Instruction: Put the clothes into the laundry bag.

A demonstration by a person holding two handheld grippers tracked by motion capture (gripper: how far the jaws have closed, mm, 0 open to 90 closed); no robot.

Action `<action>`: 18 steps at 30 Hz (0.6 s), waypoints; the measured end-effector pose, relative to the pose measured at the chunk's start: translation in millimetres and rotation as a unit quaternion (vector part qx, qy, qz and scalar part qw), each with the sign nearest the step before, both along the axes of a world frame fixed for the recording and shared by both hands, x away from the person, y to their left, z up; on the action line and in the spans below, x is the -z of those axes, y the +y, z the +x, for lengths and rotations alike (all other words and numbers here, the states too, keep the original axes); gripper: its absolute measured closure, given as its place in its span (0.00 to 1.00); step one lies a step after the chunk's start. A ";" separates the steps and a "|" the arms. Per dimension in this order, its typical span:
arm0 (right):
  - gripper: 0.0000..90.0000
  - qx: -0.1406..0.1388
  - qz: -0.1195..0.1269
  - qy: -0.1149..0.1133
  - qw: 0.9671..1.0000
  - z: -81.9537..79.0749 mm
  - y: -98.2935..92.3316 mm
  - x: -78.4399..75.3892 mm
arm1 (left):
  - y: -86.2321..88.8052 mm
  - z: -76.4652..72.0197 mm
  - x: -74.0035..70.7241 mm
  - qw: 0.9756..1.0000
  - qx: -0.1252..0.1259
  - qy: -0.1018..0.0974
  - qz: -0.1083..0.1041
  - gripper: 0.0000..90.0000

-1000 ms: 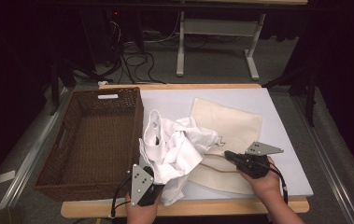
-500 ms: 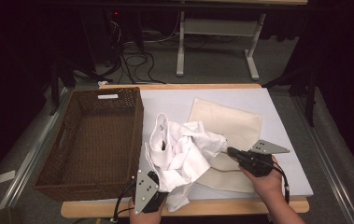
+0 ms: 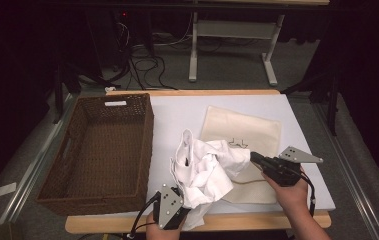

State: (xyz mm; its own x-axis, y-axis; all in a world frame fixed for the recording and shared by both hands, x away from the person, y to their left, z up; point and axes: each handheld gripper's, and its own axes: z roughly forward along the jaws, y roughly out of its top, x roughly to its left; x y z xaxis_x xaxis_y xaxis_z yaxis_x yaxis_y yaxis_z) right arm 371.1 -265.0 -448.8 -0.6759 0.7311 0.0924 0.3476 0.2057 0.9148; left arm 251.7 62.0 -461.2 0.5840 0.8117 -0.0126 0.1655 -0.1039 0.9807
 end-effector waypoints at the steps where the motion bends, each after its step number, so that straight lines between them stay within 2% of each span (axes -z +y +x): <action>1: 1.00 -0.001 0.001 -0.002 1.000 -0.9 0.5 -1.2 | -1.4 1.9 1.9 1.000 0.000 0.005 0.002 0.90; 3: 1.00 -0.003 0.003 -0.004 1.000 -1.6 0.6 -1.8 | -5.8 8.7 7.8 1.000 0.002 0.027 0.008 0.90; 4: 1.00 -0.005 0.003 -0.005 1.000 -1.6 0.8 -2.0 | -5.8 8.7 7.8 1.000 0.002 0.027 0.008 0.90; 5: 1.00 -0.006 0.004 -0.005 1.000 -1.9 1.2 -2.1 | -9.7 13.9 10.9 0.999 0.002 0.038 0.012 0.90; 6: 1.00 -0.006 0.004 -0.005 1.000 -1.9 1.2 -2.1 | -9.7 13.9 10.9 0.999 0.002 0.038 0.012 0.90; 7: 1.00 -0.009 0.004 -0.006 1.000 -2.4 2.1 -2.1 | -12.6 18.3 11.1 0.999 0.002 0.046 0.014 0.90; 14: 1.00 -0.015 0.015 -0.004 1.000 -4.7 2.4 -2.7 | 1.2 22.2 -14.0 0.999 -0.018 0.033 0.002 0.90; 18: 1.00 -0.017 0.013 -0.005 1.000 -5.3 5.9 -1.9 | -2.9 25.4 -16.6 0.999 -0.014 0.036 0.003 0.90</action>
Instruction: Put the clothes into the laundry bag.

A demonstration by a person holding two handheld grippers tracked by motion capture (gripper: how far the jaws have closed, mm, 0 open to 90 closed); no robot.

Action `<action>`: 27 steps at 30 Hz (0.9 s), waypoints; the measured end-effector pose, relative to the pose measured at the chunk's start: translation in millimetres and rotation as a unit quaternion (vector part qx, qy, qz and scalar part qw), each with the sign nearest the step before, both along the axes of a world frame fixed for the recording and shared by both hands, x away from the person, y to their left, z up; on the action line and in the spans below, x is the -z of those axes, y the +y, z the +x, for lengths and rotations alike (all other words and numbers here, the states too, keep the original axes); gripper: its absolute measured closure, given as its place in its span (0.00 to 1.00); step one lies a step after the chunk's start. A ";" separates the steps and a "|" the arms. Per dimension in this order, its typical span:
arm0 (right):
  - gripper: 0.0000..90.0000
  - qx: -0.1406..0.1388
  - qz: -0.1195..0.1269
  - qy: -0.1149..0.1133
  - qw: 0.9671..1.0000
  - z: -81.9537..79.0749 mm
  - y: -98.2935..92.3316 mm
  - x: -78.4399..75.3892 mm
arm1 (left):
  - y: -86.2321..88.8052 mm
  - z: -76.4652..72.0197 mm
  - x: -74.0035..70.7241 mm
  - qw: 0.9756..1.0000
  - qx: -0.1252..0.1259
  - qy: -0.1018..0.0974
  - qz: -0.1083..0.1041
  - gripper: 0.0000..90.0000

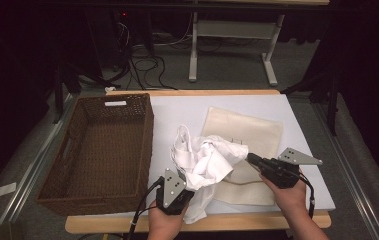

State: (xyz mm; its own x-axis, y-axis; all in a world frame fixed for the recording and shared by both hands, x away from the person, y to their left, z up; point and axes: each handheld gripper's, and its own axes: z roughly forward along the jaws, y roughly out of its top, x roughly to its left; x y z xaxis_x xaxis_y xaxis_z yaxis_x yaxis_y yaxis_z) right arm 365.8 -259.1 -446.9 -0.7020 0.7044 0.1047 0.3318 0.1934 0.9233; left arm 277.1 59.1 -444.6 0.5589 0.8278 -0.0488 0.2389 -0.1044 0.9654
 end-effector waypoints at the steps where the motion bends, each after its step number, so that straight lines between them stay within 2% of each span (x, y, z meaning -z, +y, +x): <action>1: 1.00 0.000 0.000 -0.001 1.000 -0.2 0.3 0.0 | -6.5 1.9 0.5 1.000 0.008 0.001 0.009 0.90; 6: 1.00 0.003 0.003 0.000 1.000 -0.7 -0.9 -0.9 | -17.3 7.0 8.6 1.000 0.020 0.013 0.010 0.90; 7: 1.00 0.002 0.003 -0.001 1.000 -0.3 -1.3 -0.7 | -23.9 10.4 14.1 0.999 0.027 0.025 0.015 0.90; 11: 1.00 0.002 0.003 -0.002 1.000 -0.5 -1.3 -0.7 | -38.8 16.2 24.0 0.997 0.044 0.039 0.042 0.90; 16: 1.00 0.001 0.004 -0.001 1.000 -0.5 -1.6 -0.8 | -49.2 22.8 32.2 0.996 0.051 0.056 0.043 0.90; 19: 1.00 -0.001 0.003 -0.003 1.000 -0.9 -0.9 -0.6 | -55.9 27.0 38.4 0.995 0.057 0.064 0.058 0.90; 22: 1.00 -0.001 0.002 -0.002 1.000 -1.6 0.1 -0.1 | -60.9 31.1 43.2 0.994 0.059 0.071 0.062 0.90; 23: 1.00 -0.001 0.002 -0.002 1.000 -1.7 0.1 -0.1 | -64.7 33.3 45.5 0.993 0.062 0.077 0.068 0.90; 27: 1.00 0.004 0.007 -0.003 1.000 -1.8 -1.1 -0.8 | -72.6 29.0 46.3 0.992 0.069 0.067 0.077 0.90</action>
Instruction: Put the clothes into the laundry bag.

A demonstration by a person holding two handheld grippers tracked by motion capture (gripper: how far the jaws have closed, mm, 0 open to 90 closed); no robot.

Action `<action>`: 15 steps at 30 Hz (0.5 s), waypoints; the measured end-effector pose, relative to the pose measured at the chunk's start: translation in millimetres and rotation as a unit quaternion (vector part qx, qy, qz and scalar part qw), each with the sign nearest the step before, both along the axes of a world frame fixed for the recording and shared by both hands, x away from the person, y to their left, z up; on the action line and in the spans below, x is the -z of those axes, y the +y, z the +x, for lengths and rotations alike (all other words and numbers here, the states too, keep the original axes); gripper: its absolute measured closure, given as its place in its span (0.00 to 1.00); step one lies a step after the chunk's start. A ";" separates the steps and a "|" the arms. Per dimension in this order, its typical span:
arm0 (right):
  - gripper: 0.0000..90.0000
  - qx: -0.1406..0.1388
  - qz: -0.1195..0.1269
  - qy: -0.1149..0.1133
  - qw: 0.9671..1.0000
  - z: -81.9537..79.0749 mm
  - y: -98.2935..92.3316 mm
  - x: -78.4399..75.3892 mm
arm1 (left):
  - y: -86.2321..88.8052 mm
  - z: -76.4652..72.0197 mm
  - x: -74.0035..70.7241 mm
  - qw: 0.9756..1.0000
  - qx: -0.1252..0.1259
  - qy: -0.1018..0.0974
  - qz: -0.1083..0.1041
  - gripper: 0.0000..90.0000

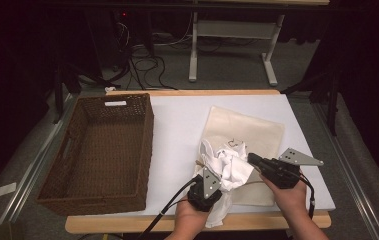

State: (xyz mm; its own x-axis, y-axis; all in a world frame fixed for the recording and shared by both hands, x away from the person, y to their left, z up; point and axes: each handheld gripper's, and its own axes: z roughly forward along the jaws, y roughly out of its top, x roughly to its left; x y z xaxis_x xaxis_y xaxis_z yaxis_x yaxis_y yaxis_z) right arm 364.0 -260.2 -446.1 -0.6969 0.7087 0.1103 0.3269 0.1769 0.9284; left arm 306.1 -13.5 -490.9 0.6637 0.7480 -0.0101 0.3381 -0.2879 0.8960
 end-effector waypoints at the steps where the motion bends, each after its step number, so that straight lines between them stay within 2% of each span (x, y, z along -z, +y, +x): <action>1: 1.00 0.000 0.003 0.000 1.000 0.0 -0.6 -0.3 | 0.0 0.0 0.0 1.000 0.000 0.000 0.000 0.90; 6: 1.00 0.004 0.009 0.000 1.000 1.0 -1.9 -0.8 | 0.9 -18.4 -5.0 1.000 0.008 -0.016 -0.013 0.90; 8: 1.00 0.004 0.006 -0.002 1.000 1.6 -1.2 -1.1 | -2.1 -24.6 -4.3 1.000 0.024 -0.015 -0.008 0.90; 11: 1.00 0.002 0.007 -0.005 1.000 1.2 0.4 -2.7 | -8.2 -25.0 -1.2 0.999 0.030 -0.010 0.005 0.90; 15: 1.00 -0.001 0.015 -0.007 1.000 -0.8 0.9 -5.7 | -10.6 -17.9 0.2 1.000 0.024 -0.001 0.011 0.90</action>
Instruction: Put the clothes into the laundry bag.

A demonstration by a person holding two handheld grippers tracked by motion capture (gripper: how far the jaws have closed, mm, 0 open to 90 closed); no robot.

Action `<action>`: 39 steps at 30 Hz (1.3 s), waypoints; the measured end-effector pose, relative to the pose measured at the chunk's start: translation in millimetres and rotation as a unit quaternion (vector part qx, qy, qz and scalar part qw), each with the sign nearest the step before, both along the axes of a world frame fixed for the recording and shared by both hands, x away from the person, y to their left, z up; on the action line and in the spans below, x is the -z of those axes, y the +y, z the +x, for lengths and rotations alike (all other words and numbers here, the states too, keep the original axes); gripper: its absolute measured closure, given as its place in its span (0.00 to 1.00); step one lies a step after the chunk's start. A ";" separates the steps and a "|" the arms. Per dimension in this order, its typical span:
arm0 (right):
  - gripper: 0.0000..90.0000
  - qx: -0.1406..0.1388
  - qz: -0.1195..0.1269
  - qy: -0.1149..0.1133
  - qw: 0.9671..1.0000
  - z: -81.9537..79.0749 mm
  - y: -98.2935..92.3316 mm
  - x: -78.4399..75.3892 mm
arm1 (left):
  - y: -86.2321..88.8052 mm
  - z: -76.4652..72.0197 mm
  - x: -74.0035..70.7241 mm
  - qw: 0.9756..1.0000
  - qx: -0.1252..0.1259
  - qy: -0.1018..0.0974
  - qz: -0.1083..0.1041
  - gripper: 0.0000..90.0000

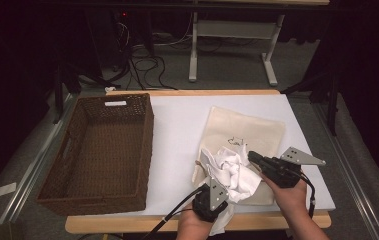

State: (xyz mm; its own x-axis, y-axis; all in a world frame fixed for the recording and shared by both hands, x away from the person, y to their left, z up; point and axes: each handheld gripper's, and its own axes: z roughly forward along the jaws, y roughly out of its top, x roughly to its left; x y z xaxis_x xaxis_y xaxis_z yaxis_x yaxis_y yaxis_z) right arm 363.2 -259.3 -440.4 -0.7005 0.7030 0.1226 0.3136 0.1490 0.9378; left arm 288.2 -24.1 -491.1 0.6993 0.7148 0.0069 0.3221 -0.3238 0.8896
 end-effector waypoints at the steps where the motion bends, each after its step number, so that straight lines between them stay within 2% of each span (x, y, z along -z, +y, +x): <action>1: 1.00 0.000 0.000 0.000 1.000 0.0 0.0 0.0 | -0.4 2.9 -0.4 1.000 -0.003 0.004 0.000 0.90; 4: 1.00 -0.004 0.004 -0.003 1.000 -0.3 -0.9 -1.1 | 2.5 14.3 -8.8 1.000 -0.020 0.012 -0.017 0.90; 6: 1.00 -0.003 0.004 -0.002 1.000 -0.8 -1.2 -0.7 | 5.0 17.0 -16.5 0.999 -0.026 0.005 -0.029 0.90; 10: 1.00 -0.003 0.002 -0.002 1.000 -0.9 -0.6 0.1 | 6.9 20.1 -27.2 0.999 -0.028 -0.007 -0.034 0.90; 13: 1.00 -0.005 0.001 -0.001 1.000 -0.3 -0.1 1.0 | 5.0 21.8 -28.3 0.999 -0.025 -0.009 -0.030 0.90; 17: 1.00 -0.001 0.000 0.001 1.000 0.1 -0.5 1.6 | -6.6 29.5 -16.5 1.000 -0.020 -0.002 -0.007 0.90; 18: 1.00 0.000 0.000 0.001 1.000 0.1 -0.6 1.8 | -6.6 29.5 -16.5 1.000 -0.020 -0.002 -0.007 0.90; 19: 1.00 0.000 0.000 0.002 1.000 0.3 -0.7 1.8 | -12.1 32.3 -11.4 1.000 -0.018 -0.004 0.006 0.90; 25: 1.00 -0.003 0.002 0.001 1.000 0.1 -1.8 1.2 | -22.4 42.1 -1.1 1.000 -0.015 0.012 0.022 0.89; 31: 1.00 -0.004 0.011 -0.006 1.000 -2.4 -3.5 -2.9 | -27.4 46.6 6.4 0.999 -0.016 0.033 0.040 0.89; 33: 1.00 -0.004 0.013 -0.010 1.000 -4.1 -4.5 -4.7 | -30.2 48.9 13.8 0.997 -0.023 0.050 0.050 0.88; 36: 1.00 -0.004 0.015 -0.010 1.000 -4.9 -5.7 -5.8 | -30.7 49.5 17.2 0.997 -0.027 0.057 0.044 0.86; 39: 1.00 -0.002 0.012 -0.009 1.000 -4.2 -7.3 -3.7 | -25.9 48.0 16.5 0.998 -0.018 0.058 0.022 0.76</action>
State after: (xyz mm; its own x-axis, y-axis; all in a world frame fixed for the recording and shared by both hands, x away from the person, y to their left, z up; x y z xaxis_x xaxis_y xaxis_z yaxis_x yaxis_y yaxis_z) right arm 359.0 -266.7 -436.7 -0.7049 0.6978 0.1272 0.2959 0.1264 0.9468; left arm 336.1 -50.0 -507.6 0.6707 0.7406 -0.0401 0.4346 -0.3486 0.8304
